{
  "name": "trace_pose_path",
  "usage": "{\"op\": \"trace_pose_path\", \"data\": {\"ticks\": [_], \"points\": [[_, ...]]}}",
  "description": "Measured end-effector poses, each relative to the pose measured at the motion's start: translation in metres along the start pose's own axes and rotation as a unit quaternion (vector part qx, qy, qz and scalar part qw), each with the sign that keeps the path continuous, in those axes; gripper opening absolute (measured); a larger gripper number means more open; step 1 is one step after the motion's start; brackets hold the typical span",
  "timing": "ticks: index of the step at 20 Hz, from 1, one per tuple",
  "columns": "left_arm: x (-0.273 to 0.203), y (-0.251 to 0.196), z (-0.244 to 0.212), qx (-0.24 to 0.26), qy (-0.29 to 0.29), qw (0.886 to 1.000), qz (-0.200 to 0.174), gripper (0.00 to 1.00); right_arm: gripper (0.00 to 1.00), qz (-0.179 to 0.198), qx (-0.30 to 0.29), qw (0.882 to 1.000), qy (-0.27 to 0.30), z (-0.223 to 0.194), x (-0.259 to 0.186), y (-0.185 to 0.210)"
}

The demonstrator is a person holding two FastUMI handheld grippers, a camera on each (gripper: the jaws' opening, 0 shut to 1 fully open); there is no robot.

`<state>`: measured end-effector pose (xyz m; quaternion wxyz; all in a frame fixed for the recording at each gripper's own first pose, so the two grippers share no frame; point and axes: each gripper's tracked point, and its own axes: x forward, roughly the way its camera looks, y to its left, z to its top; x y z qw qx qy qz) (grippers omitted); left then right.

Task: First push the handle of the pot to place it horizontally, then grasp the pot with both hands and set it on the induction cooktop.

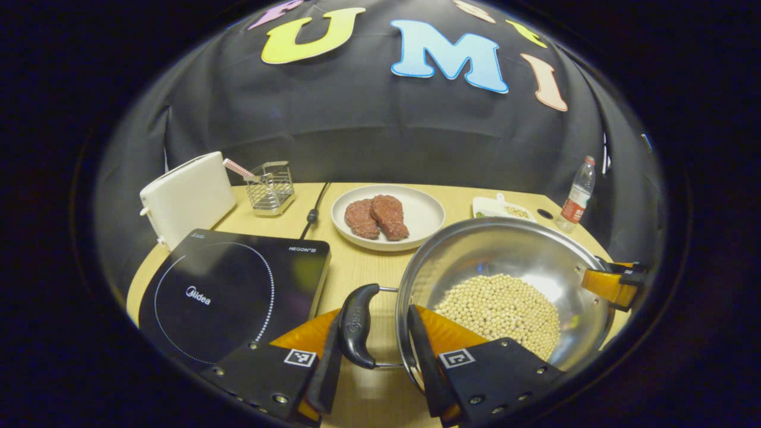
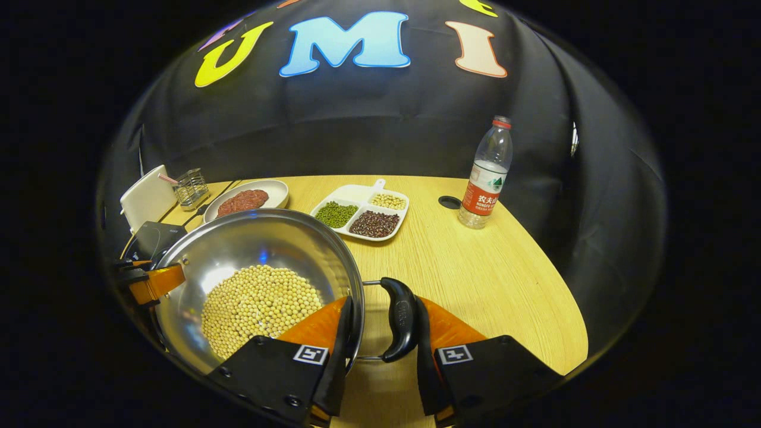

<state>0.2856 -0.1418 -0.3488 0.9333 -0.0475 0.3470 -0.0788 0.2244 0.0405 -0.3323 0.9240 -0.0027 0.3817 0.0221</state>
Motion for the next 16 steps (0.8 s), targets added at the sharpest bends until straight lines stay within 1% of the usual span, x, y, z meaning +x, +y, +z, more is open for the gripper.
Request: {"op": "trace_pose_path", "data": {"ticks": [1, 2, 3, 4, 5, 6, 7, 8, 9, 10, 11, 12, 13, 14, 15, 16], "points": [[-0.003, 0.002, 0.002, 0.0, -0.003, 1.0, 0.001, 0.6, 0.49, 0.0, -0.001, 1.0, -0.001, 0.002, -0.004, 0.002], [-0.01, 0.004, 0.005, 0.001, -0.007, 1.0, 0.001, 0.6, 0.53, 0.0, 0.0, 1.0, -0.002, 0.005, -0.007, 0.003], [-0.015, 0.006, 0.009, 0.002, -0.01, 1.0, 0.001, 0.6, 0.49, 0.0, 0.002, 1.0, -0.004, 0.008, -0.012, 0.005], [-0.018, 0.008, 0.012, 0.002, -0.012, 1.0, 0.0, 0.63, 0.52, 0.0, 0.003, 1.0, -0.005, 0.01, -0.016, 0.007], [-0.022, 0.01, 0.016, 0.0, -0.014, 1.0, -0.001, 0.6, 0.52, -0.001, 0.003, 1.0, -0.006, 0.013, -0.02, 0.009], [-0.025, 0.013, 0.018, 0.001, -0.015, 1.0, -0.003, 0.6, 0.49, -0.003, 0.002, 1.0, -0.007, 0.016, -0.025, 0.011], [-0.029, 0.016, 0.021, 0.0, -0.017, 1.0, -0.004, 0.6, 0.49, -0.004, 0.002, 1.0, -0.008, 0.019, -0.029, 0.014], [-0.033, 0.02, 0.024, 0.0, -0.018, 1.0, -0.005, 0.63, 0.49, -0.005, 0.002, 1.0, -0.009, 0.022, -0.033, 0.017], [-0.036, 0.024, 0.027, 0.001, -0.02, 1.0, -0.006, 0.63, 0.49, -0.006, 0.002, 1.0, -0.011, 0.024, -0.039, 0.02], [-0.041, 0.029, 0.03, 0.001, -0.022, 1.0, -0.006, 0.6, 0.52, -0.005, 0.003, 1.0, -0.013, 0.026, -0.042, 0.025], [-0.045, 0.034, 0.034, 0.002, -0.024, 1.0, -0.006, 0.63, 0.52, -0.004, 0.004, 1.0, -0.014, 0.028, -0.046, 0.029], [-0.049, 0.039, 0.036, 0.004, -0.026, 1.0, -0.005, 0.6, 0.52, -0.003, 0.005, 1.0, -0.017, 0.029, -0.05, 0.035], [-0.053, 0.045, 0.038, 0.007, -0.026, 1.0, -0.004, 0.59, 0.53, -0.001, 0.006, 1.0, -0.019, 0.031, -0.052, 0.04], [-0.056, 0.052, 0.04, 0.007, -0.029, 1.0, -0.003, 0.56, 0.52, 0.002, 0.007, 1.0, -0.02, 0.032, -0.055, 0.045], [-0.06, 0.059, 0.041, 0.008, -0.031, 0.999, -0.002, 0.57, 0.49, 0.005, 0.008, 1.0, -0.021, 0.033, -0.057, 0.052], [-0.063, 0.066, 0.043, 0.009, -0.032, 0.999, 0.0, 0.56, 0.52, 0.007, 0.008, 1.0, -0.022, 0.033, -0.058, 0.058]]}}
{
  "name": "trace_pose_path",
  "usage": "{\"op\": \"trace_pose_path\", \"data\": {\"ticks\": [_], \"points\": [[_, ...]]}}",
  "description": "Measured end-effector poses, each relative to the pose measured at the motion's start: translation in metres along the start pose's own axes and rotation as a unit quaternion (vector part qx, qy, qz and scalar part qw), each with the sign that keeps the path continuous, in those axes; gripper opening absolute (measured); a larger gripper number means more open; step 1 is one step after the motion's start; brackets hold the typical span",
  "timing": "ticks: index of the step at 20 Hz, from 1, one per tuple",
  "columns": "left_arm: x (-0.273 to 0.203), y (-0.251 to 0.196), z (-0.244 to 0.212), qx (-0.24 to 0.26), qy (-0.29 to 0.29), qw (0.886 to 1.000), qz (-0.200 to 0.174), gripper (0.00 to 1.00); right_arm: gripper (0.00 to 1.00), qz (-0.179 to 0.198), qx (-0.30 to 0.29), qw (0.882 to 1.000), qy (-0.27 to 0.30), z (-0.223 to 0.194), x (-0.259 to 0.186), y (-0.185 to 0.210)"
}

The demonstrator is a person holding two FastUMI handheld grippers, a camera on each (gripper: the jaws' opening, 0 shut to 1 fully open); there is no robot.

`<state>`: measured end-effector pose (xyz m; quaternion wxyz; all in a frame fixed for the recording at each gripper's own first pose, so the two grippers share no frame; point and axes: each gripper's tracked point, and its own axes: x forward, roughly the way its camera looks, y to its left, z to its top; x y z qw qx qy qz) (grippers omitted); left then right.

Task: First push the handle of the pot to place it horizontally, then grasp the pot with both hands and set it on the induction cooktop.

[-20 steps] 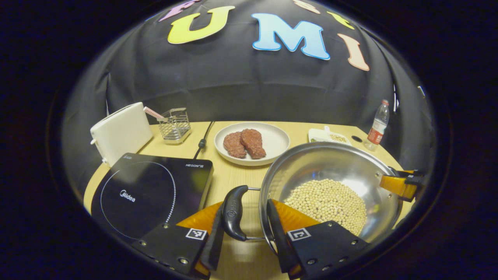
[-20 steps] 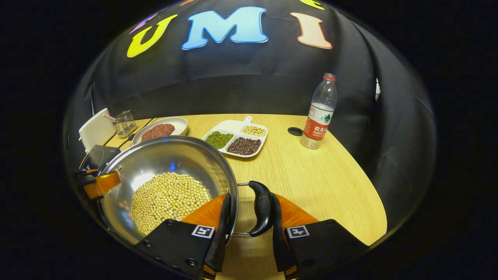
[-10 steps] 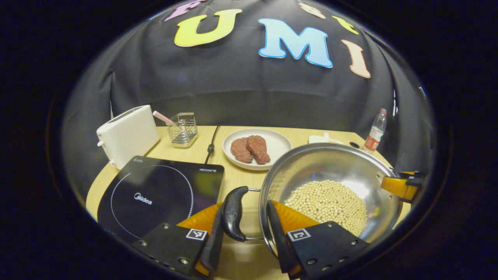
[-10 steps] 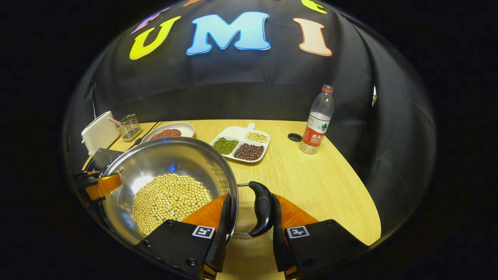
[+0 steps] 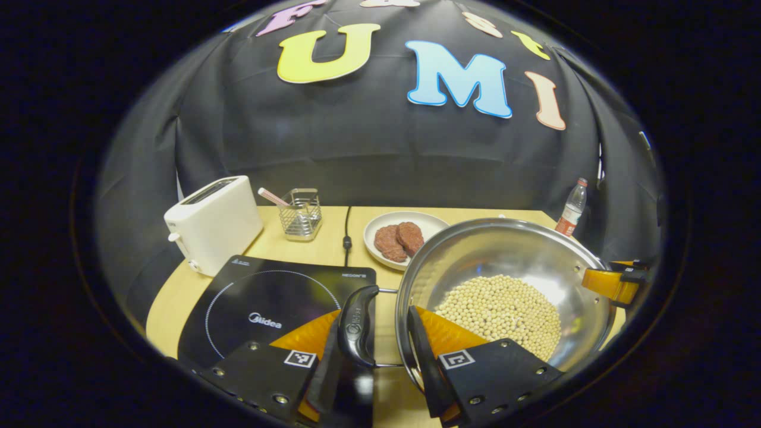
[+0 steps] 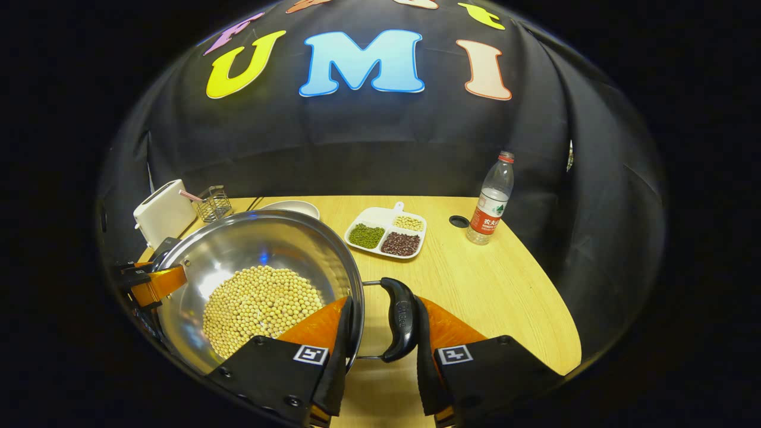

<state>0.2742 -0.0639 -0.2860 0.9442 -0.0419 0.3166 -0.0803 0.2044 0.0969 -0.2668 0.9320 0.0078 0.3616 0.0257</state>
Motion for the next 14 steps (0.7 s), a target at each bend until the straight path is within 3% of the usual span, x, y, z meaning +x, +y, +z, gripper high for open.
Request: {"op": "trace_pose_path", "data": {"ticks": [4, 5, 14], "points": [[-0.009, 0.028, 0.002, -0.005, -0.001, 1.0, 0.006, 0.6, 0.49, 0.009, -0.003, 1.0, -0.006, 0.005, -0.006, 0.026], [-0.014, 0.033, 0.004, -0.006, -0.003, 1.0, 0.008, 0.56, 0.49, 0.012, -0.001, 1.0, -0.006, 0.007, -0.007, 0.033], [-0.025, 0.102, 0.007, -0.01, -0.008, 1.0, 0.021, 0.59, 0.52, 0.031, -0.002, 0.999, -0.012, 0.012, -0.016, 0.092]]}}
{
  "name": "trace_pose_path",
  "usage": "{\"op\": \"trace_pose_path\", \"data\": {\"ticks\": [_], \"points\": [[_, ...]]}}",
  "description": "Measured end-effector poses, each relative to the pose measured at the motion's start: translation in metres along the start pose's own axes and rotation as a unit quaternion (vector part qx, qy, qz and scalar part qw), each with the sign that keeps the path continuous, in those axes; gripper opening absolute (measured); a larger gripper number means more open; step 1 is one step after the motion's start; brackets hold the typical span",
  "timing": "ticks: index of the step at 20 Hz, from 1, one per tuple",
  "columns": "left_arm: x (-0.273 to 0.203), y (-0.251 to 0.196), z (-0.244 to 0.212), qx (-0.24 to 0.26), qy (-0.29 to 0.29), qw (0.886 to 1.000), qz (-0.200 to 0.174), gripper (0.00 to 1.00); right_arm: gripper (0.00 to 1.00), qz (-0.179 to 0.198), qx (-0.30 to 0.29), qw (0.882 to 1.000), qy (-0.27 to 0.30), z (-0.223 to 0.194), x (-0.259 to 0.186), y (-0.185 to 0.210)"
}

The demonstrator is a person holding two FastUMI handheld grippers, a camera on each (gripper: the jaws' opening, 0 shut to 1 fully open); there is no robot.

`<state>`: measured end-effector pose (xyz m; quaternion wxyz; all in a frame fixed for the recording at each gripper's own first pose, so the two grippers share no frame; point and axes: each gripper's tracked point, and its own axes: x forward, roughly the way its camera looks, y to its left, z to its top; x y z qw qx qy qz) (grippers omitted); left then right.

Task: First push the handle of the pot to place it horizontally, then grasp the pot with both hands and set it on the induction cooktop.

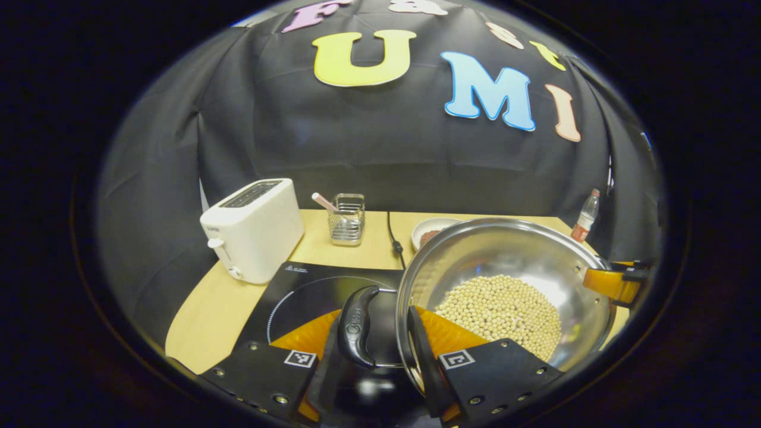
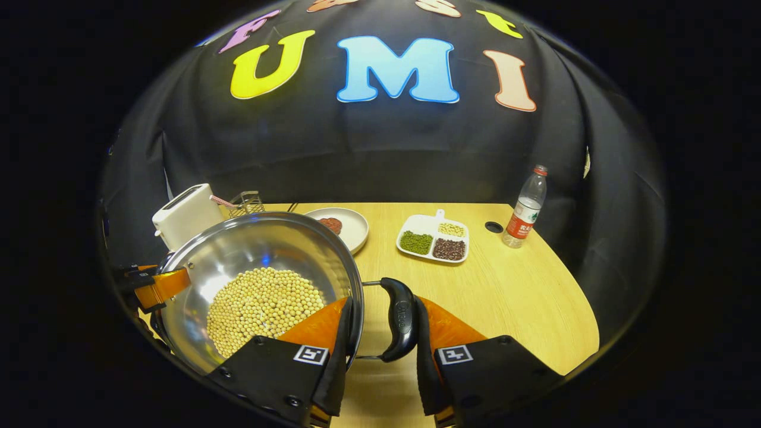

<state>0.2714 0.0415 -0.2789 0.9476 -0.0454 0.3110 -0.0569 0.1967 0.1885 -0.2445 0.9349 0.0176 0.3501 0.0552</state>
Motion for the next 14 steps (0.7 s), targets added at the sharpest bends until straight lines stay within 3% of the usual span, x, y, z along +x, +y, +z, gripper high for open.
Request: {"op": "trace_pose_path", "data": {"ticks": [1, 14], "points": [[-0.001, 0.008, 0.0, -0.001, -0.001, 1.0, 0.002, 0.56, 0.52, 0.002, 0.0, 1.0, -0.001, 0.0, 0.0, 0.007], [-0.003, 0.09, -0.006, -0.007, 0.0, 1.0, 0.018, 0.57, 0.49, 0.026, 0.0, 1.0, 0.003, -0.001, 0.005, 0.08]]}}
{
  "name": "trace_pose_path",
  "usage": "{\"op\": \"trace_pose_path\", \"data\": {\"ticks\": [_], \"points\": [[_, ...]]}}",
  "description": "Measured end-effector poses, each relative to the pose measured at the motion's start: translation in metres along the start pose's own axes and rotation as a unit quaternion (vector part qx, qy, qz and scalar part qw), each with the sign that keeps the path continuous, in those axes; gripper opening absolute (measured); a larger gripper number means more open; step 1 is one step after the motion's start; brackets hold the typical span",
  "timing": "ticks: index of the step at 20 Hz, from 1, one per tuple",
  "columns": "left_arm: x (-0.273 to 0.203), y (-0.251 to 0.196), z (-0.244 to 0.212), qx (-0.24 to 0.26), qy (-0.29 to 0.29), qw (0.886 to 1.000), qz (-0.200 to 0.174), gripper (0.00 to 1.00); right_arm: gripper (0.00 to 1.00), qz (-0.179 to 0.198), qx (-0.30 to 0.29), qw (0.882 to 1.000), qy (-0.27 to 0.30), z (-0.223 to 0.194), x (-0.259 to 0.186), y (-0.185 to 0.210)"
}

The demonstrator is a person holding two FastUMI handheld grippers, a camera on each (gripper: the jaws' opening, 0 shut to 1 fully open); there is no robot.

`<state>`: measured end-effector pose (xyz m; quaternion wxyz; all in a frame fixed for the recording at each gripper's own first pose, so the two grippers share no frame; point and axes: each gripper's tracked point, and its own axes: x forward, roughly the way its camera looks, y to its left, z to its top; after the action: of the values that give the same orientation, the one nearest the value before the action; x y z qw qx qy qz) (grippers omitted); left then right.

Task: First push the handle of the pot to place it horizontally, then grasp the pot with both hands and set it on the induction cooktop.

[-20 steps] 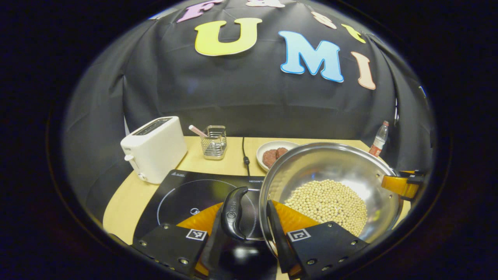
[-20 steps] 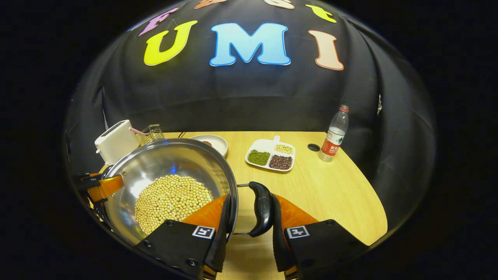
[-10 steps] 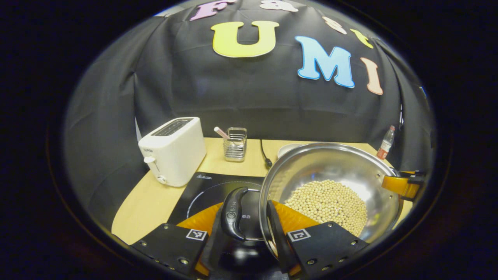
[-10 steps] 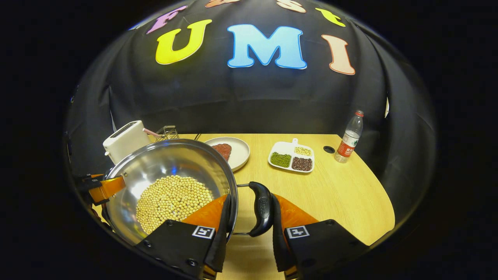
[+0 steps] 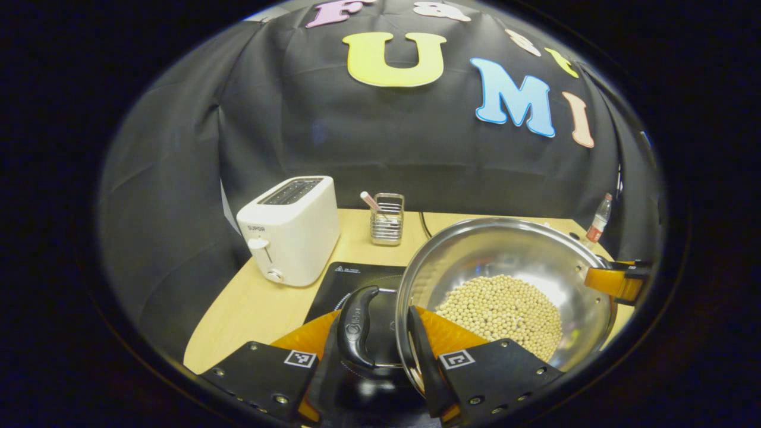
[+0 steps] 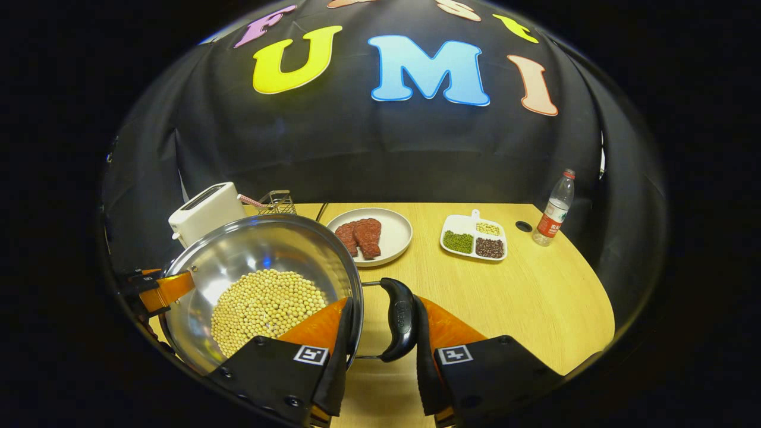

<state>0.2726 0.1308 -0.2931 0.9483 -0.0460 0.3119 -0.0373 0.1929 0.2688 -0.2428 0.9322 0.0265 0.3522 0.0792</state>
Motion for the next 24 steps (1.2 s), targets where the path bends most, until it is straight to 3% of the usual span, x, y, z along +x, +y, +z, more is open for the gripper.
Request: {"op": "trace_pose_path", "data": {"ticks": [13, 24], "points": [[0.018, 0.059, -0.007, -0.001, 0.011, 1.0, 0.008, 0.6, 0.52, 0.016, 0.004, 1.0, 0.013, -0.004, 0.02, 0.055], [0.031, 0.075, -0.022, -0.01, 0.02, 1.0, -0.001, 0.57, 0.49, 0.019, 0.004, 1.0, 0.019, -0.012, 0.026, 0.069]]}}
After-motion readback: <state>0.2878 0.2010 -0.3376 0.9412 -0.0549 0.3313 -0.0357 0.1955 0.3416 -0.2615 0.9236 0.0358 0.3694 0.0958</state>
